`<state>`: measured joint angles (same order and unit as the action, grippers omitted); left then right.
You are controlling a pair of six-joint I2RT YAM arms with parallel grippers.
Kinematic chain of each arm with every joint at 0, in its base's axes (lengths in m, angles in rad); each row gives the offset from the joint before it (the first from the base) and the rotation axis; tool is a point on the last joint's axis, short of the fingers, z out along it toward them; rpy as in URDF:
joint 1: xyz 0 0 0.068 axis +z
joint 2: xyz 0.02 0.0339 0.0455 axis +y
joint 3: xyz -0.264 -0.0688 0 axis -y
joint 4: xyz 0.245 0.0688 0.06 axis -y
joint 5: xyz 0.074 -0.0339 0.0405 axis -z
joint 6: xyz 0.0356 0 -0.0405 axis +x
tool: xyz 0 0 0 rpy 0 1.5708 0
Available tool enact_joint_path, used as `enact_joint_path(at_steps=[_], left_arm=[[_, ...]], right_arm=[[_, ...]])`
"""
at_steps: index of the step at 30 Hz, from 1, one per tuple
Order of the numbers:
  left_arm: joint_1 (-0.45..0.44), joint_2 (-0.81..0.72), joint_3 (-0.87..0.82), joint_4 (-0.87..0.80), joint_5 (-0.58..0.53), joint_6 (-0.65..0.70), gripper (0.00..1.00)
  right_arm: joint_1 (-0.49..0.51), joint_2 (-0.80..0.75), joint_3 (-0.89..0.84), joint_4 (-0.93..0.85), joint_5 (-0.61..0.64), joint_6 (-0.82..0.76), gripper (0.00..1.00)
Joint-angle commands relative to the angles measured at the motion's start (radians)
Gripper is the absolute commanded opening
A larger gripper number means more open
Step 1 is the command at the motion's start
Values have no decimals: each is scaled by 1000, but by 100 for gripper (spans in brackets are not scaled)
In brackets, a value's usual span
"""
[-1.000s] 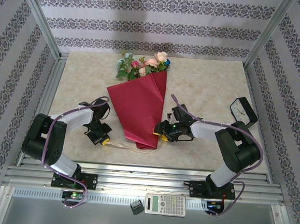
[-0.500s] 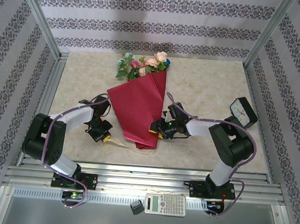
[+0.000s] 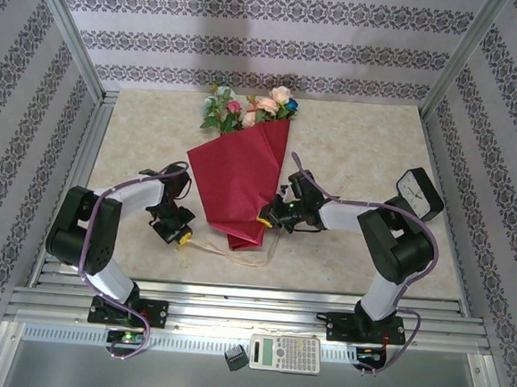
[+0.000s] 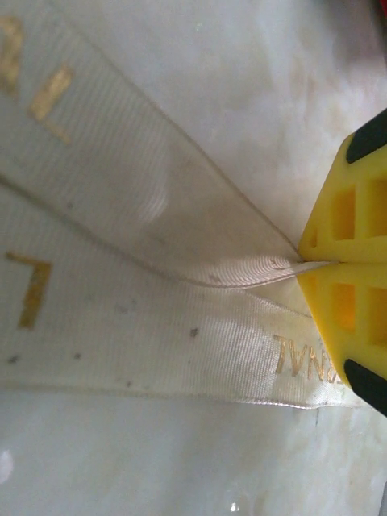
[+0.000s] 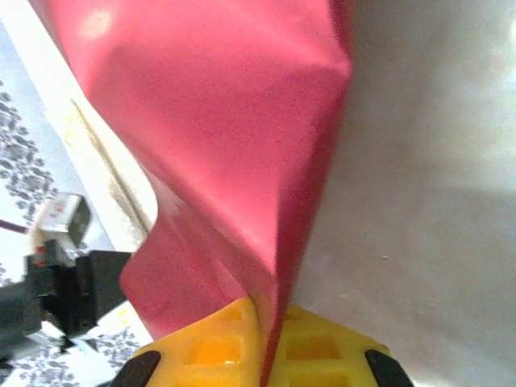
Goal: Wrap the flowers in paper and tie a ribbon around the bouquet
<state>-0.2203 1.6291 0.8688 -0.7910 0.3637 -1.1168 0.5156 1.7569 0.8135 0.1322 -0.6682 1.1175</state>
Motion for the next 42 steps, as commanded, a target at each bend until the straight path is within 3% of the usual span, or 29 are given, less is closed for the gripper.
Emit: enact_joint_path(at_steps=[1, 8, 14, 20, 22, 26, 27, 29, 31, 35, 36, 42], left_arm=[[65, 66, 39, 197, -42, -48, 0], [184, 212, 235, 319, -42, -80, 0], [245, 348, 469, 282, -36, -72, 0], [256, 371, 551, 234, -13, -71, 0], [256, 351, 522, 223, -1, -78, 0], [262, 273, 442, 219, -4, -79, 0], [264, 253, 431, 212, -9, -74, 6], [271, 208, 418, 176, -15, -64, 31], [271, 171, 422, 115, -17, -53, 44], [272, 77, 405, -9, -57, -15, 59], [275, 58, 398, -34, -73, -2, 63], [365, -21, 329, -88, -78, 60, 65]], right_arm=[[-18, -46, 34, 8, -32, 81, 0], [-20, -100, 76, -67, -78, 108, 0], [-10, -149, 51, -110, -84, 108, 0], [28, -111, -3, -95, -48, 104, 0], [29, -83, -3, -101, -30, 91, 6], [18, -65, 42, -212, 19, 40, 36], [15, -76, 61, -280, 48, 16, 40], [-6, -115, 107, -461, 141, -46, 47], [-43, -165, 140, -603, 237, -89, 51], [-173, -252, 136, -758, 365, -97, 56], [-202, -261, 137, -777, 384, -98, 64], [-394, -272, 172, -874, 491, -185, 66]])
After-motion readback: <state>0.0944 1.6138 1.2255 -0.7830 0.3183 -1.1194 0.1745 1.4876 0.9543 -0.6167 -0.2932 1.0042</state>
